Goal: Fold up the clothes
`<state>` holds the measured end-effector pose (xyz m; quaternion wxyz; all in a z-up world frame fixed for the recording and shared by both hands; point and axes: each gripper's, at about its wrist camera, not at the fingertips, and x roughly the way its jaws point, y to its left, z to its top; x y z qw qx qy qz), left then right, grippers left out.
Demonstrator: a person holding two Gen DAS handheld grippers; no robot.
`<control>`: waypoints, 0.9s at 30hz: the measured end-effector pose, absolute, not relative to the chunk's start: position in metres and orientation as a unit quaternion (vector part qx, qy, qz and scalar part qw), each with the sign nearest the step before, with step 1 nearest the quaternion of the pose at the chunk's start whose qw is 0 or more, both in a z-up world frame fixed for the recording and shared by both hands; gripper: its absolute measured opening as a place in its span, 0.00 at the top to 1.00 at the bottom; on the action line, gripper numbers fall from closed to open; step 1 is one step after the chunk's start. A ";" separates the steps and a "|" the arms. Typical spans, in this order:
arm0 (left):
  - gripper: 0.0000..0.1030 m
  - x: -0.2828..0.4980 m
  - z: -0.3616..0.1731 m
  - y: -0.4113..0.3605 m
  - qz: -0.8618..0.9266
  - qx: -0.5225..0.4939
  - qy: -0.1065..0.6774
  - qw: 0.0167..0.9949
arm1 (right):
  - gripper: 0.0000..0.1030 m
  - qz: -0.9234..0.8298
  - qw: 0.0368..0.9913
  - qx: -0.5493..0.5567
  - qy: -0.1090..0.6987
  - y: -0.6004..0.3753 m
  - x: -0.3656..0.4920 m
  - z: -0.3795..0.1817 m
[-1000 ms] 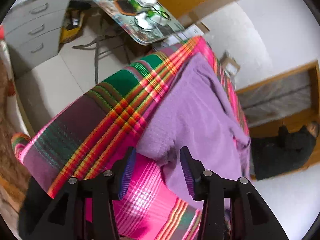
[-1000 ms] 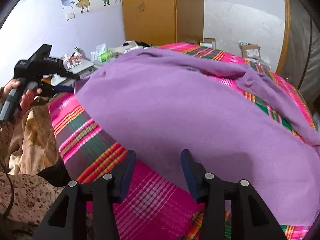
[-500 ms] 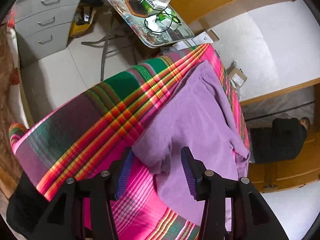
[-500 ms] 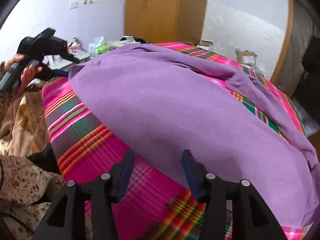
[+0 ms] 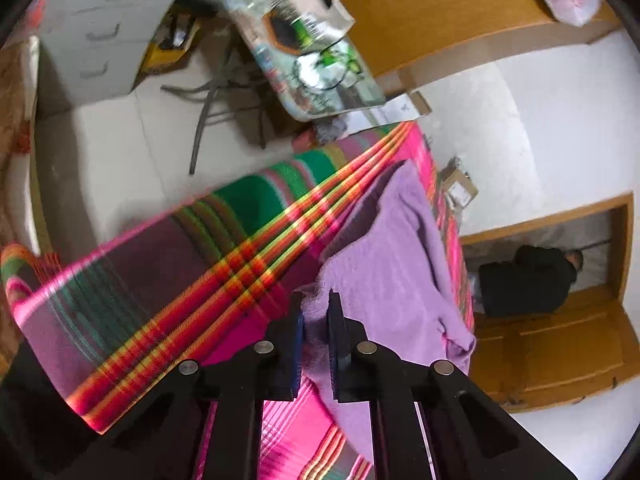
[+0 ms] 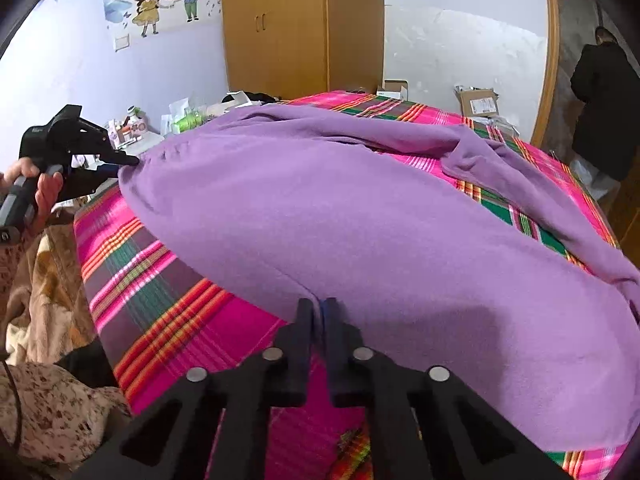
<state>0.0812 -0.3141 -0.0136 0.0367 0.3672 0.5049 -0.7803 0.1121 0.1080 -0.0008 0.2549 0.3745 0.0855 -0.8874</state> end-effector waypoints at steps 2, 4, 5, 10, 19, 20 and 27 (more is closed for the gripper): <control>0.90 0.085 -0.011 -0.316 -0.786 0.358 0.503 0.026 | 0.96 -0.886 0.264 0.377 0.056 0.114 0.114 0.001; 0.91 0.088 -0.011 -0.317 -0.787 0.356 0.504 0.021 | 0.97 -0.884 0.270 0.380 0.030 0.121 0.117 0.004; 0.91 0.089 -0.012 -0.317 -0.788 0.357 0.502 0.020 | 0.97 -0.885 0.271 0.378 0.023 0.122 0.119 0.006; 0.91 0.101 -0.010 -0.317 -0.792 0.350 0.500 0.017 | 0.97 -0.887 0.277 0.367 0.035 0.114 0.136 0.018; 0.91 0.119 -0.010 -0.320 -0.802 0.347 0.486 0.028 | 0.97 -0.875 0.296 0.382 0.029 0.112 0.151 0.023; 0.91 0.119 -0.014 -0.321 -0.799 0.350 0.488 0.031 | 0.97 -0.872 0.294 0.389 0.030 0.111 0.149 0.018; 0.91 0.115 -0.027 -0.325 -0.786 0.368 0.494 0.040 | 0.94 -0.865 0.284 0.413 0.016 0.126 0.139 0.009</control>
